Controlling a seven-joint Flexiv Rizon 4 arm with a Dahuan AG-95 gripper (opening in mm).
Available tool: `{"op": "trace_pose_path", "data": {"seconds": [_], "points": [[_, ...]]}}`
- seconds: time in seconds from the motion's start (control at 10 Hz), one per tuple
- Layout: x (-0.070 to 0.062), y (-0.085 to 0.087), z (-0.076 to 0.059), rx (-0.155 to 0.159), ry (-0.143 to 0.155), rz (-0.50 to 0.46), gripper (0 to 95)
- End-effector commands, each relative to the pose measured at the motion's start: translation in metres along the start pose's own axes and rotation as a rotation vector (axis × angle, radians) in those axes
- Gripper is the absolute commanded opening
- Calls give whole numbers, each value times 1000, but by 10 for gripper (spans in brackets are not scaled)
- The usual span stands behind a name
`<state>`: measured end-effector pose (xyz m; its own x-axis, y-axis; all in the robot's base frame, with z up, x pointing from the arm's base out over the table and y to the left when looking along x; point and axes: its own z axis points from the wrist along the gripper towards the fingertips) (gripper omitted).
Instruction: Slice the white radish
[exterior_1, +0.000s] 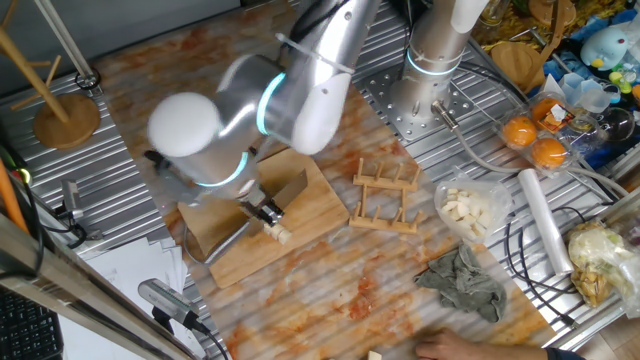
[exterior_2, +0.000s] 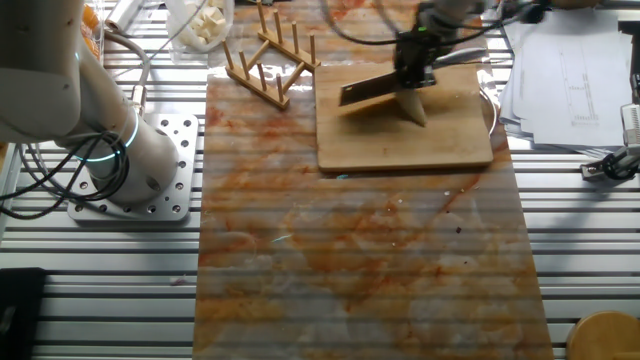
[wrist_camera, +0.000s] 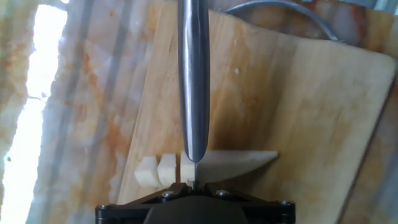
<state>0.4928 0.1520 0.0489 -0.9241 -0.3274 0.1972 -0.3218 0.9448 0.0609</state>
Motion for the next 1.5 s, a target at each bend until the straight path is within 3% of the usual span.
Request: {"op": "trace_pose_path", "data": {"seconds": [0.1, 0.4, 0.7, 1.3, 1.5], "points": [[13, 5, 12, 1, -1, -12, 0], [10, 7, 15, 30, 7, -30, 0], [3, 2, 6, 45, 41, -54, 0], [1, 9, 17, 60, 15, -45, 0], [3, 2, 6, 60, 10, -66, 0]]}}
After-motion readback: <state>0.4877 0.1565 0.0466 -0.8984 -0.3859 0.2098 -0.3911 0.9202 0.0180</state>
